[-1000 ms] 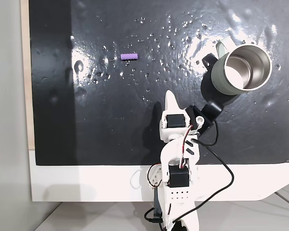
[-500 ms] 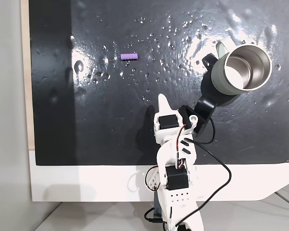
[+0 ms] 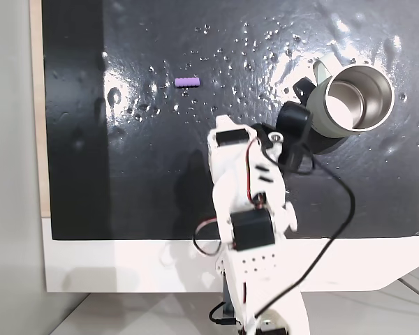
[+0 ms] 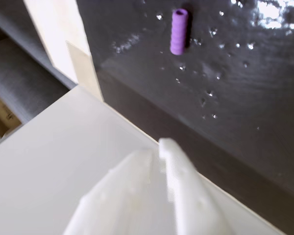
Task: Grasp a pengrip and put it in the cup.
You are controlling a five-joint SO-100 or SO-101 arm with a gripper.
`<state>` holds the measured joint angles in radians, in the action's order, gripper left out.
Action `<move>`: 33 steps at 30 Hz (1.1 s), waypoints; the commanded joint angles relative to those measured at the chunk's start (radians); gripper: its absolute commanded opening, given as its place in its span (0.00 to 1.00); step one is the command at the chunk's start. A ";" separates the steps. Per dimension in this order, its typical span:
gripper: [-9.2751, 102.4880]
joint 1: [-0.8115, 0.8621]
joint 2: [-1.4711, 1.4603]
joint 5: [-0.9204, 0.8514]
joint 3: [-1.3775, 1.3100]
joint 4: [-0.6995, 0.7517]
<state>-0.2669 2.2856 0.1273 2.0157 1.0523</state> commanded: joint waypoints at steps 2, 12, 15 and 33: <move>0.15 -0.048 -0.314 0.067 -0.422 0.183; 0.34 -0.092 -0.782 0.100 -0.962 0.471; 0.34 -0.112 -0.841 0.098 -0.989 0.472; 0.33 -0.149 -1.338 0.107 -1.315 0.523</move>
<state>-0.4111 0.9787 0.2240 0.7915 1.5555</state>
